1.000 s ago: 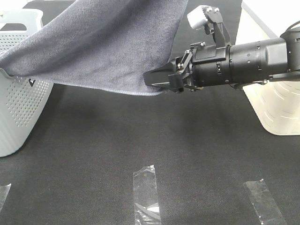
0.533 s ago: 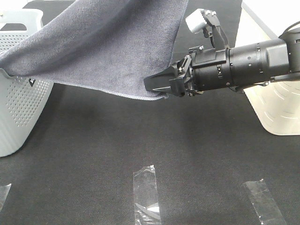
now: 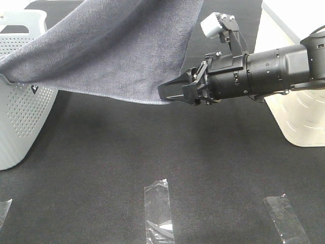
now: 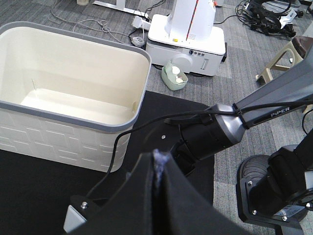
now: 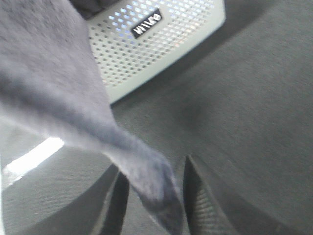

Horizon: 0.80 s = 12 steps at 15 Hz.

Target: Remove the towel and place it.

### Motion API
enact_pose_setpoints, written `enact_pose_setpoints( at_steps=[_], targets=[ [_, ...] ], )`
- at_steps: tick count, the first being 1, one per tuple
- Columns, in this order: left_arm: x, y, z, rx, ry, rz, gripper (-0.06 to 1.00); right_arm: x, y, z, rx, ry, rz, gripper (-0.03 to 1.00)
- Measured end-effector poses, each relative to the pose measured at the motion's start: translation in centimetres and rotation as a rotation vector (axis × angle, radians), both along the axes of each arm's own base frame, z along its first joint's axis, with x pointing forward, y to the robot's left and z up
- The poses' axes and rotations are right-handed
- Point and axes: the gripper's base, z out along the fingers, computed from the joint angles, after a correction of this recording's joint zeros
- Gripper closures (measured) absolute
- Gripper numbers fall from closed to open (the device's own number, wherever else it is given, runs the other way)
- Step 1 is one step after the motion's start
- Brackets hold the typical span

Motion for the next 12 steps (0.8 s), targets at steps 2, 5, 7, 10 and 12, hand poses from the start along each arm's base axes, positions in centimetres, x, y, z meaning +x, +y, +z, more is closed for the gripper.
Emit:
enact_pose_setpoints(
  at_steps=[2,5,7,10,12],
  targets=[
    [0.1,0.0,-0.1,0.008,-0.005,0.005,0.94,0.0,0.0,-0.1,-0.002,0.004,0.001,0.61],
    [0.1,0.1,-0.1,0.017,-0.011,0.011,0.94,0.1,0.1,-1.1,-0.004,0.037,-0.001,0.74],
    [0.1,0.1,-0.1,0.018,-0.011,0.011,0.94,0.0,0.2,-0.9,0.027,0.047,0.001,0.85],
    [0.1,0.1,-0.1,0.019,-0.012,0.012,0.94,-0.1,0.2,-0.9,0.036,0.054,0.001,0.97],
    [0.4,0.2,-0.4,0.048,-0.030,0.030,0.94,-0.1,0.2,-0.9,0.047,0.099,-0.017,0.97]
  ],
)
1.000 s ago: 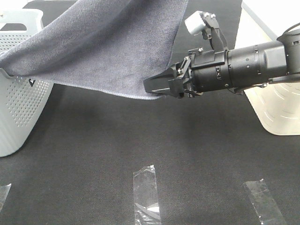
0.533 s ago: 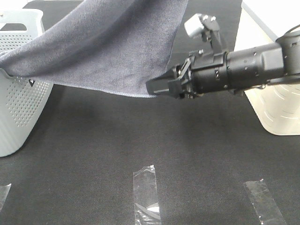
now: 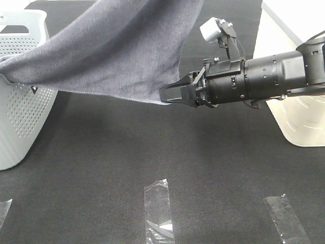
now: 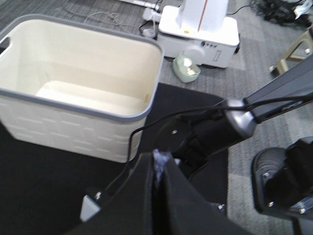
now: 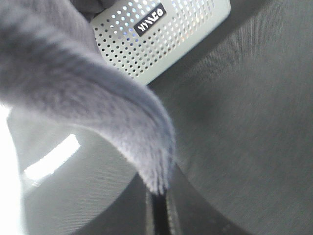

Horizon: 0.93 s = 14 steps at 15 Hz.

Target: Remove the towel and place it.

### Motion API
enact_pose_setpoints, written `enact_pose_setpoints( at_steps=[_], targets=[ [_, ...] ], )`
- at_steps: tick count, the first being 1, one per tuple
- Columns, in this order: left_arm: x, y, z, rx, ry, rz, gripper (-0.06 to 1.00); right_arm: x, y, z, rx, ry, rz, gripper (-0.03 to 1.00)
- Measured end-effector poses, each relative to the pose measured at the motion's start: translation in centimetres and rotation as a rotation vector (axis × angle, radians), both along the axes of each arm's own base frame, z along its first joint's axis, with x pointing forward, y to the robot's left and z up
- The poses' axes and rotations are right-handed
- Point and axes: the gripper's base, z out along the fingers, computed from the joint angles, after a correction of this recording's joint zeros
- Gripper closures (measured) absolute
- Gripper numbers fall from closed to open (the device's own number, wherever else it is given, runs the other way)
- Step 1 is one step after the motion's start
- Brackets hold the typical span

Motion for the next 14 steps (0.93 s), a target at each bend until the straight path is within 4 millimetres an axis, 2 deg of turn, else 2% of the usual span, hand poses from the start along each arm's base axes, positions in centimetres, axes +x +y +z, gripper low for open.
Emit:
enact_pose_setpoints(
  at_steps=[2,4,5,8,11,14],
  targets=[
    [0.5,0.4,-0.5,0.062,-0.011,0.061,0.94,-0.2,-0.1,-0.2,0.001,0.106,-0.026,0.97],
    [1.4,1.1,-1.1,0.141,0.008,0.200,0.94,-0.8,-0.3,-0.1,-0.043,0.195,-0.022,0.97],
    [2.3,1.8,-1.5,0.196,0.020,0.333,0.94,-1.2,-0.5,0.8,-0.096,0.263,-0.025,0.97],
    [3.6,3.3,-2.0,0.291,0.012,0.556,0.94,-1.5,-1.5,3.7,-0.281,0.338,-0.038,0.97],
    [4.2,4.1,-2.3,0.325,0.029,0.682,0.94,-1.0,-3.0,7.2,-0.498,0.406,-0.119,0.97],
    [5.1,3.7,-3.9,0.344,0.092,0.718,0.94,0.5,-4.5,10.5,-0.673,0.371,-0.273,0.97]
  ],
)
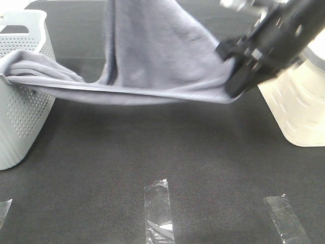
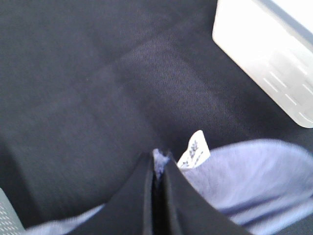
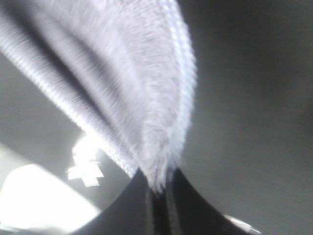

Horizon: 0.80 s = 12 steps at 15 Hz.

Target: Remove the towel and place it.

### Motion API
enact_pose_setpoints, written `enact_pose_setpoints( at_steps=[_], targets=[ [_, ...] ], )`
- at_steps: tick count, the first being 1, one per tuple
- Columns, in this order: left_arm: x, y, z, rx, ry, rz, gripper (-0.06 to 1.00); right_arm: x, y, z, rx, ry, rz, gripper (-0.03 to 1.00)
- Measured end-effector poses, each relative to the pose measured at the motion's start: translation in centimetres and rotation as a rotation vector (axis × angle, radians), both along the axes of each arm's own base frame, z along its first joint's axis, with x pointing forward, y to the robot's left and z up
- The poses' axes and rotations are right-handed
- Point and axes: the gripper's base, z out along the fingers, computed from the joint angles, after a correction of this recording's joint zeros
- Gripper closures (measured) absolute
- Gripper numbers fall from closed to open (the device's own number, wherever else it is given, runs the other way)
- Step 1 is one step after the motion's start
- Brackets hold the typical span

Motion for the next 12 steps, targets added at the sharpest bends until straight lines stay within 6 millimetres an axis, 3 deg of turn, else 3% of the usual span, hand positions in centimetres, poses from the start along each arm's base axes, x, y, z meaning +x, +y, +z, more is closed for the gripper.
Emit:
enact_pose_setpoints(
  at_steps=[4,7,9,12],
  targets=[
    [2.8,-1.6,-4.6,0.044,0.067,0.019,0.94,2.5,-2.0,5.2,-0.206,-0.231,-0.153,0.97],
    [5.9,-3.2,-7.3,0.011,-0.070,0.029,0.94,4.6,-3.0,9.1,-0.282,-0.466,-0.238,0.97],
    [7.2,-3.7,-7.3,-0.019,-0.208,0.031,0.94,6.4,-2.9,10.5,-0.305,-0.587,-0.251,0.97],
    [9.0,-2.9,-5.3,-0.070,-0.480,0.048,0.94,9.9,-2.0,11.0,-0.323,-0.766,-0.221,0.97]
  ],
)
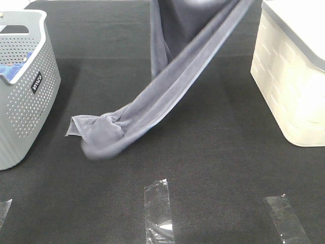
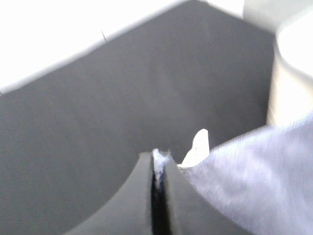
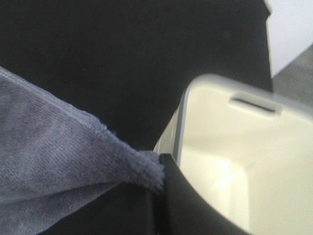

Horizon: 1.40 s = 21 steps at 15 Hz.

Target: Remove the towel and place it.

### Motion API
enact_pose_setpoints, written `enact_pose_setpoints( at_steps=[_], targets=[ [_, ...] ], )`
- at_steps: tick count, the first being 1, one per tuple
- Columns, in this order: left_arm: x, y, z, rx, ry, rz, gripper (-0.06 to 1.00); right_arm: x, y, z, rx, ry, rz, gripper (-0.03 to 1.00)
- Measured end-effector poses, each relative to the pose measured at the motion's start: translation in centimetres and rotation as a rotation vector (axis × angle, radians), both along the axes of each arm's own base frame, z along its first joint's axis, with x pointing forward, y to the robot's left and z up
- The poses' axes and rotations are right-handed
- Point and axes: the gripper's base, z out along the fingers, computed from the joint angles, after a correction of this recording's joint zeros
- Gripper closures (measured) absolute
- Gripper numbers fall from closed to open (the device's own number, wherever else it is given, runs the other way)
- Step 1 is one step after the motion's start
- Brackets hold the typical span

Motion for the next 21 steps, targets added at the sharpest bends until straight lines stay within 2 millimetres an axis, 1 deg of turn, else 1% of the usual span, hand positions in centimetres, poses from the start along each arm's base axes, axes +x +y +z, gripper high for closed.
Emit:
enact_pose_setpoints(
  at_steps=[2,3,4,5,7,8,9,10,11,12,13,15,17,18,19,21],
  targets=[
    [1.9,2.7,1.6,-0.050,-0.180,0.034,0.94,2.3,0.9,0.8,-0.033,-0.180,0.063,0.97],
    [2.8,4.3,2.5,-0.085,-0.272,0.051,0.94,3.4,1.4,1.4,-0.054,-0.295,0.116,0.97],
    [3.7,6.2,3.5,-0.126,-0.383,0.068,0.94,4.1,2.0,2.1,-0.068,-0.407,0.173,0.97],
    [4.5,9.6,5.6,-0.196,-0.602,0.085,0.94,4.6,3.4,4.4,-0.131,-0.647,0.328,0.97],
    [4.1,12.1,7.8,-0.268,-0.836,0.072,0.94,3.7,4.3,8.1,-0.152,-0.863,0.433,0.97],
    [3.6,12.9,8.9,-0.298,-0.905,0.067,0.94,3.2,4.3,9.7,-0.144,-0.929,0.448,0.97],
    [3.2,13.2,9.6,-0.320,-0.924,0.065,0.94,2.7,4.2,10.8,-0.141,-0.962,0.441,0.97],
    [3.1,13.3,9.9,-0.325,-0.902,0.073,0.94,2.7,4.0,11.0,-0.146,-0.953,0.422,0.97],
    [3.4,13.4,9.5,-0.307,-0.813,0.099,0.94,2.8,3.6,10.8,-0.151,-0.915,0.386,0.97],
    [3.9,13.3,8.6,-0.271,-0.701,0.129,0.94,3.4,3.3,9.8,-0.141,-0.837,0.335,0.97],
    [4.5,13.0,7.0,-0.229,-0.554,0.164,0.94,4.1,3.4,8.1,-0.116,-0.742,0.294,0.97],
    [5.6,12.7,3.0,-0.185,-0.247,0.229,0.94,5.6,3.5,3.3,-0.074,-0.505,0.208,0.97],
    [5.7,12.3,-0.8,-0.199,0.070,0.261,0.94,6.1,3.5,-0.6,-0.017,-0.291,0.134,0.97],
    [5.4,12.0,-2.4,-0.202,0.230,0.261,0.94,5.9,3.4,-1.6,0.009,-0.213,0.104,0.97],
    [4.8,11.8,-3.4,-0.183,0.351,0.250,0.94,5.5,3.3,-2.2,0.043,-0.135,0.070,0.97],
    [3.7,11.7,-4.4,-0.134,0.514,0.227,0.94,4.4,3.2,-3.4,0.106,0.044,0.011,0.97]
  ],
)
